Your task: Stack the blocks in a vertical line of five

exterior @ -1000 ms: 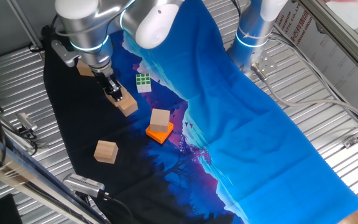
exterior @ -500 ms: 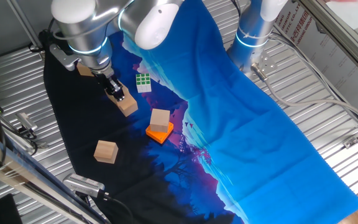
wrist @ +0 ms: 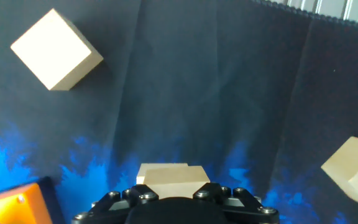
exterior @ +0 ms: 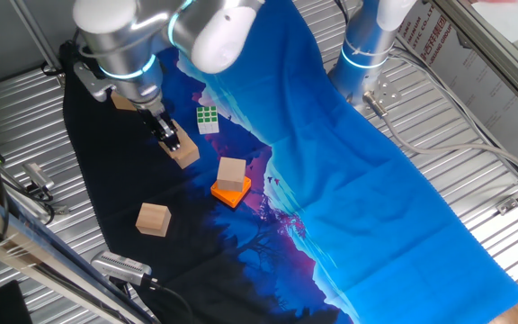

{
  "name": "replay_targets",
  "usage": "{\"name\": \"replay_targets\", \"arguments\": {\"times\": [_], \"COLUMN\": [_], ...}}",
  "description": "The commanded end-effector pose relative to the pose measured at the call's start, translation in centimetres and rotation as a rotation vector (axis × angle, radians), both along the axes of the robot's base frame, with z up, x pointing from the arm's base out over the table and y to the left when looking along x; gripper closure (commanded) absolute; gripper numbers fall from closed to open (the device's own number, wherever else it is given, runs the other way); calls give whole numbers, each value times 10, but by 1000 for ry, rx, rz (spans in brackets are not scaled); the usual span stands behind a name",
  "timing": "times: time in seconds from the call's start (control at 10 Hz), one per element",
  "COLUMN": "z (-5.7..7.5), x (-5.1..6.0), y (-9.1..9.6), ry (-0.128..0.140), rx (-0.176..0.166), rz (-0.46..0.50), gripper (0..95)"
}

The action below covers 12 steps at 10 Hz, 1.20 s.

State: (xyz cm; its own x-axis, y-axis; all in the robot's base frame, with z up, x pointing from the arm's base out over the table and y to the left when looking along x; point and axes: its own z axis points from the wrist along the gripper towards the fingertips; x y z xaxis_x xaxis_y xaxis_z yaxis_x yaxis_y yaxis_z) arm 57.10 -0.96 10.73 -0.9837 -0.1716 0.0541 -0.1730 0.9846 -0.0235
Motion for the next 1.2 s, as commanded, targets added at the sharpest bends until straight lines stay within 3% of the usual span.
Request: {"name": "replay_targets", "arguments": {"times": [0.1,0.4,0.7,0.8,0.9,1.2], "z": [-2,-7,-8,-8,-8,-7], "x": [-2,-12,-13,-13,-13,-13], "y": [0,-5,-6,-6,-6,-5], "ry": [3,-8,-15,-16,-18,-14], "rx": [8,6,44,50,55,62], "rz": [2,12,2,16,29,35], "gripper": [950,950,950,570,0,0]}}
